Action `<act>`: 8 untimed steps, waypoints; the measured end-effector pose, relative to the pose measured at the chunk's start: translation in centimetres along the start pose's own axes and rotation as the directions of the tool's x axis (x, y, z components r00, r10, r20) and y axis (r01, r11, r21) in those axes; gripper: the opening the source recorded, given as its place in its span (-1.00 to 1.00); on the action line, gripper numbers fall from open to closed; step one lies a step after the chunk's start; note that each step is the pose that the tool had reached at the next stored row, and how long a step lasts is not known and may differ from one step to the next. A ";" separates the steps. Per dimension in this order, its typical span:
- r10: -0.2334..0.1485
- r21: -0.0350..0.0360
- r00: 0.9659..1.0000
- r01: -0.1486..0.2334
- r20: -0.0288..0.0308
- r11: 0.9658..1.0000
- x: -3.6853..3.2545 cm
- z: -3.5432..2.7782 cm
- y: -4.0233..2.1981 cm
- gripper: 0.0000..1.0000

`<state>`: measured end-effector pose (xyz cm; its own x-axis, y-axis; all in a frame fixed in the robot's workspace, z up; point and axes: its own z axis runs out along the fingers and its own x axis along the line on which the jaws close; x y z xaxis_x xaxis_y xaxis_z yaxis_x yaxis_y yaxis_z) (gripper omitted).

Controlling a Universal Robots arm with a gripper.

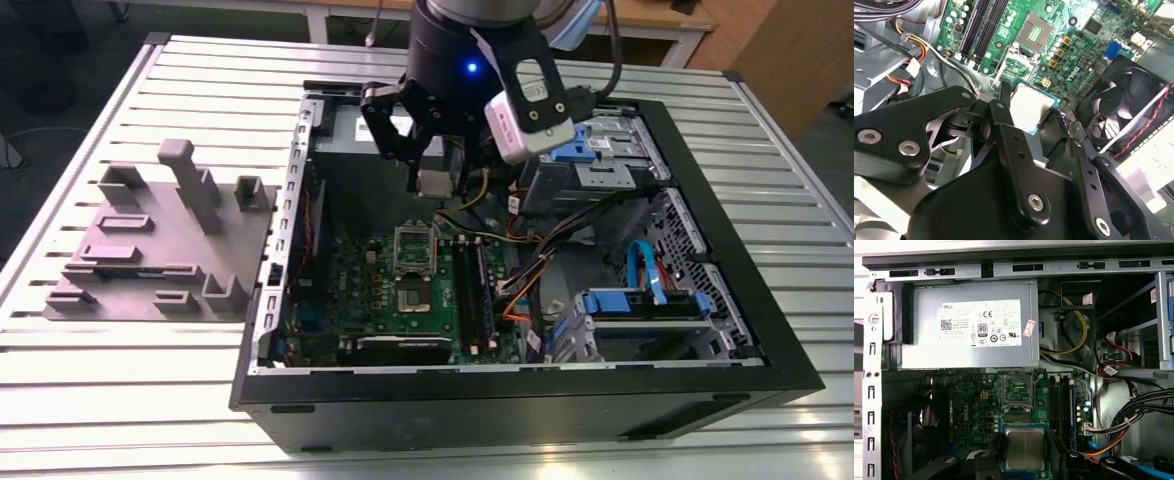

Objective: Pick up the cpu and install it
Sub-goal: 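Place the cpu into insertion slot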

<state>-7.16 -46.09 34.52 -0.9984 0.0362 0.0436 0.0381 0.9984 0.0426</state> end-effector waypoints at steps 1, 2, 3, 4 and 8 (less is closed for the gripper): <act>0.000 0.000 1.000 0.000 0.000 1.000 -0.01 0.18 -0.01 -0.06; 0.000 0.000 1.000 0.000 0.000 1.000 -0.02 0.36 -0.02 -0.06; 0.000 0.000 1.000 0.000 0.000 1.000 -0.03 0.54 -0.03 -0.06; 0.000 0.000 1.000 0.000 0.000 1.000 -0.03 0.72 -0.04 -0.06; 0.000 0.000 1.000 0.000 0.000 1.000 -0.07 1.45 -0.09 -0.06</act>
<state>-7.15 -46.11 33.06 -0.9984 0.0362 0.0436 0.0381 0.9984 0.0426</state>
